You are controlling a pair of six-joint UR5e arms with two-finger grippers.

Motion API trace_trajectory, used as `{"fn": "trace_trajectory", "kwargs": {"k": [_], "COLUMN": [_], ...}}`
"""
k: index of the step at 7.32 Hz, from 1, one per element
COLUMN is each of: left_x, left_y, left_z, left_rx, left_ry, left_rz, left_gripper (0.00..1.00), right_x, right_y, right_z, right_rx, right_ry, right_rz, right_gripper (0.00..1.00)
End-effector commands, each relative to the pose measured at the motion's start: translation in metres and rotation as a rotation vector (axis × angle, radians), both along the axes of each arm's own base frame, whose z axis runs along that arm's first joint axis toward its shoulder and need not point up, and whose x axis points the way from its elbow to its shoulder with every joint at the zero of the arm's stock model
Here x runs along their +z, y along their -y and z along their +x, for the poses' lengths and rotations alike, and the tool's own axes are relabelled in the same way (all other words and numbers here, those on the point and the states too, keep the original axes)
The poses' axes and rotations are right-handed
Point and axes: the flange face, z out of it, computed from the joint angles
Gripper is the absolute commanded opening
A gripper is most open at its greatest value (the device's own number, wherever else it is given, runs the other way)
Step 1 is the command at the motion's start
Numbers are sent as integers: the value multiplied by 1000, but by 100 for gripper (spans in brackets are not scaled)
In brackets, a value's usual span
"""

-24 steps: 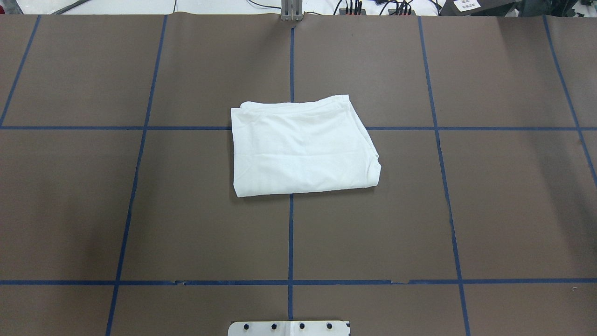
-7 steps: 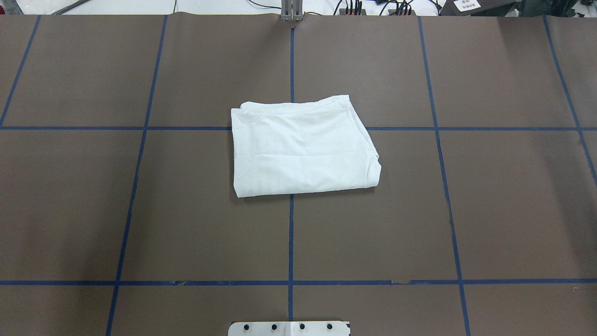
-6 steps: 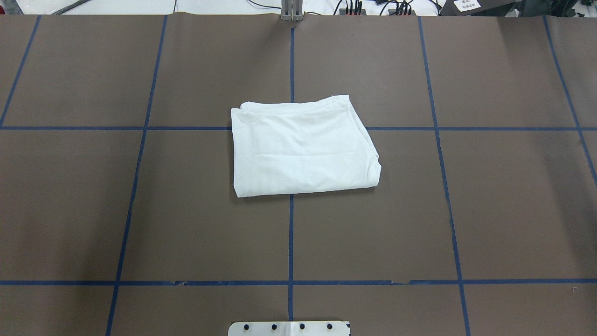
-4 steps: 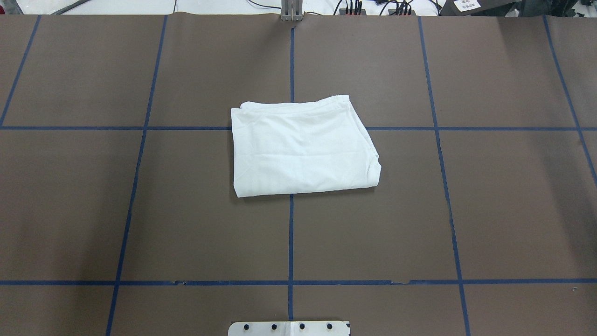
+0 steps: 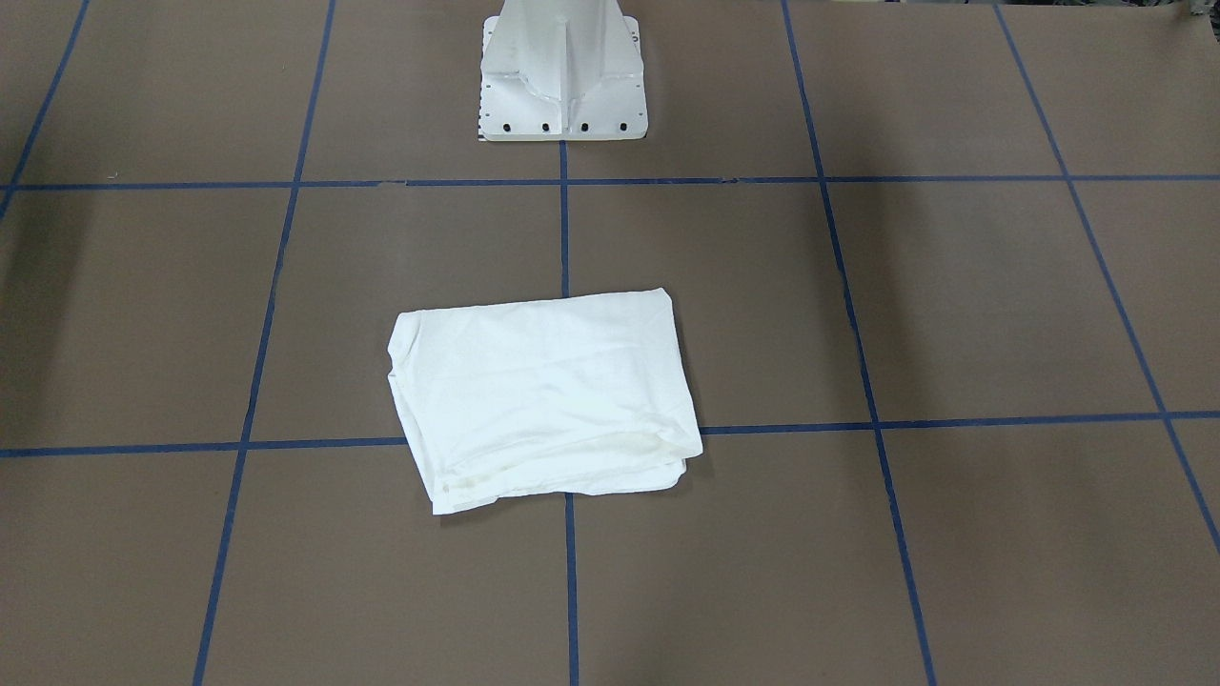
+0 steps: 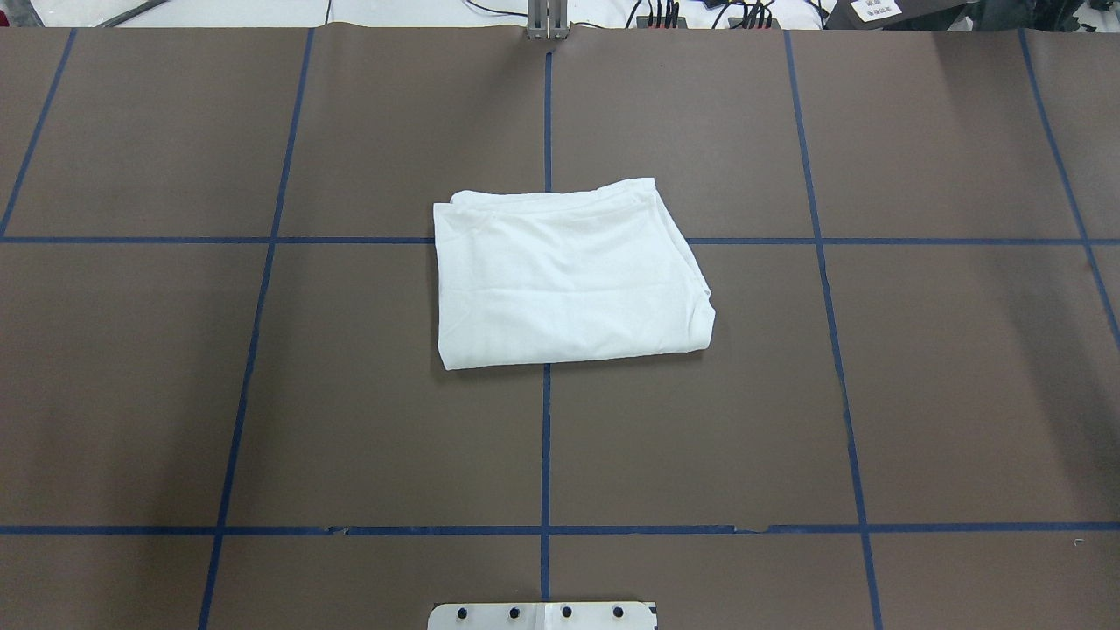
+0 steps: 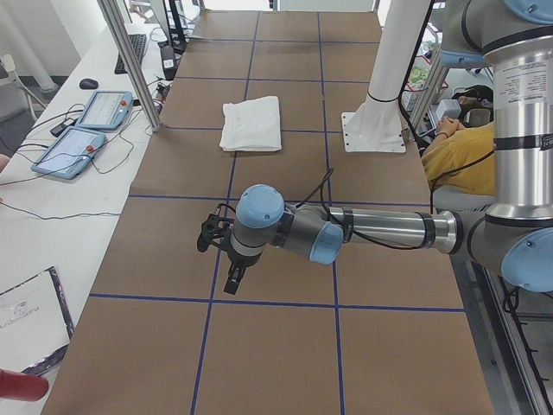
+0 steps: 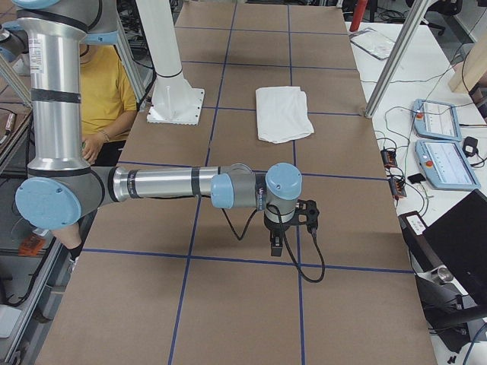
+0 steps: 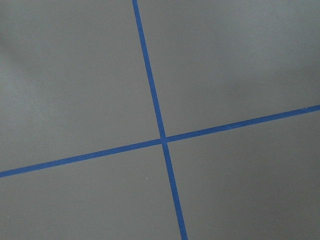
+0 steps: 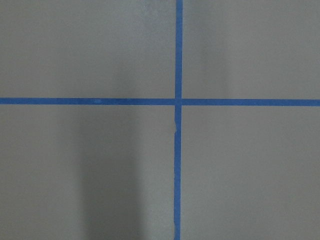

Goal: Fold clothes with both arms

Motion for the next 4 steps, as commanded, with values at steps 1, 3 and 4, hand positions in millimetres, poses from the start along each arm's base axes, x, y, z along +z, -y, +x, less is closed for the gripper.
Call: {"fn": "trace_trajectory", "kwargs": {"k": [1,3,4], "left_x": [-2,-2,4], "left_y": [1,3,4], "left_z": [0,1,1], "left_rx": [-1,1,2], "left_ry": [0,-2,-1], "left_rz": [4,5,-8], "left_gripper": [100,100,100], "right_x": [-1,-6,-4], "right_y": [0,0,-1], "right_z": [-5,-9,-9], "right_rx": [-16,-20,-20], "right_ry": [4,53,56], "right_rz": [10,9,7], "right_gripper": [100,100,100]}}
